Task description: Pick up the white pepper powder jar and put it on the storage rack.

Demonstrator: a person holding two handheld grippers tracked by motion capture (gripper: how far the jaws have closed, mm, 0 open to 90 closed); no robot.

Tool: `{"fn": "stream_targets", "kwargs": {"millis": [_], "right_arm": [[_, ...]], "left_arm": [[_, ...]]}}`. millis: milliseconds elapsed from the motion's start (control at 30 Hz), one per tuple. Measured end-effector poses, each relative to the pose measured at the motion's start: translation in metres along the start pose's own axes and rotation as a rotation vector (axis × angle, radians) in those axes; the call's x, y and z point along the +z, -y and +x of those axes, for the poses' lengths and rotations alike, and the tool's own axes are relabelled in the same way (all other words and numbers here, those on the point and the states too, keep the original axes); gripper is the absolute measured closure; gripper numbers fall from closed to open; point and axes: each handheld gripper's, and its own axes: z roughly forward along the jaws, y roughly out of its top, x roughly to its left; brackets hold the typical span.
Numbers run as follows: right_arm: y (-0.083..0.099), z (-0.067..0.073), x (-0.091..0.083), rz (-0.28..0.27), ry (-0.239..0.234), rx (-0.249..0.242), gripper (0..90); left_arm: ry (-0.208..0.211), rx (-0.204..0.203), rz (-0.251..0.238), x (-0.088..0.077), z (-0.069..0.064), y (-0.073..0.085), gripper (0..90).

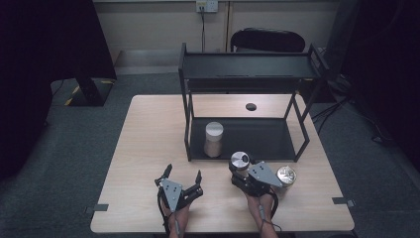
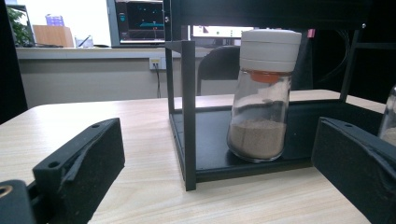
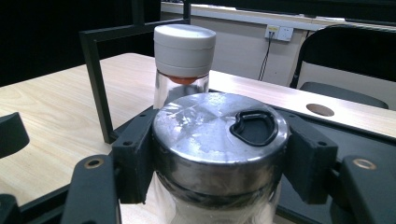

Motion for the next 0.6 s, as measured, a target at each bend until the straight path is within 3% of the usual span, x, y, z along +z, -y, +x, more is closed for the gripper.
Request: {"fn": "stream_targets", "kwargs": {"millis": [600], "right_arm": [[-0.0069, -0.0004, 0.0095, 0.0, -0.01, 0.0, 34.7]], "left_arm": [[0.0, 0.001, -0.002, -0.0003, 0.0001, 0.0004, 2.1]]}}
